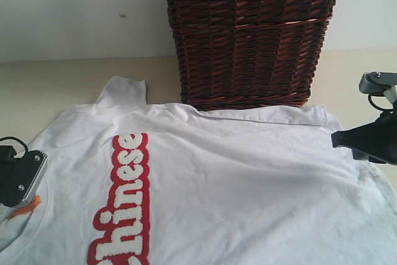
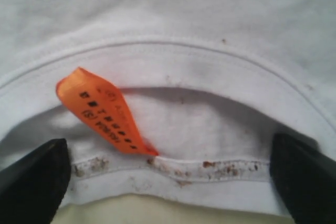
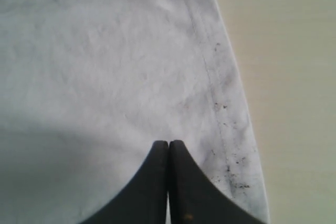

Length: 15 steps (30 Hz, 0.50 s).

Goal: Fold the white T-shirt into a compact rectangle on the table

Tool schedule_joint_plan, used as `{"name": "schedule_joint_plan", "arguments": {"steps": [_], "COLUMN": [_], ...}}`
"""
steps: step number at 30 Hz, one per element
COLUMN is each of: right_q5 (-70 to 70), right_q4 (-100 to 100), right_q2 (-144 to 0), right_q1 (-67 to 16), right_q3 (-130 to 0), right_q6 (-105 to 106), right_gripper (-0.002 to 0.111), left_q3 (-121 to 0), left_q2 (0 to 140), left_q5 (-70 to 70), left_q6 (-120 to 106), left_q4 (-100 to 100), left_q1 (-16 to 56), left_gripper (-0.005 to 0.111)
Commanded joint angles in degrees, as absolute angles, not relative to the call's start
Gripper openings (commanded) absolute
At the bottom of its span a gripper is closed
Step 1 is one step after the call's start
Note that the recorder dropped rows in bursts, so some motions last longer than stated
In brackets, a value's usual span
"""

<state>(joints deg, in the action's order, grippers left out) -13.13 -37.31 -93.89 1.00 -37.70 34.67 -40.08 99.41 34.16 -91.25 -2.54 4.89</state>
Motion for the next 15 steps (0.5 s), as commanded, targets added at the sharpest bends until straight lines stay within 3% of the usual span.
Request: {"name": "schedule_joint_plan", "arguments": {"steps": [1, 15], "right_q5": [-14.1, -38.2], "right_q4": [-43.5, -50.4], "right_q2": [-92.9, -77.7], "right_q1": [1.3, 1.3], "right_q3": [-37.9, -50.4], "right_q6": [39.7, 43.7], "right_gripper": [0.006, 0.041], "left_q3": [-39.3, -39.3], "left_q2": [101.4, 101.4], "left_q5": [32.8, 32.8], "left_q6": [-91.2, -91.2], "left_q4": [-2.1, -2.1], "left_q1": [4.7, 4.7], "left_gripper": [0.105, 0.105]}}
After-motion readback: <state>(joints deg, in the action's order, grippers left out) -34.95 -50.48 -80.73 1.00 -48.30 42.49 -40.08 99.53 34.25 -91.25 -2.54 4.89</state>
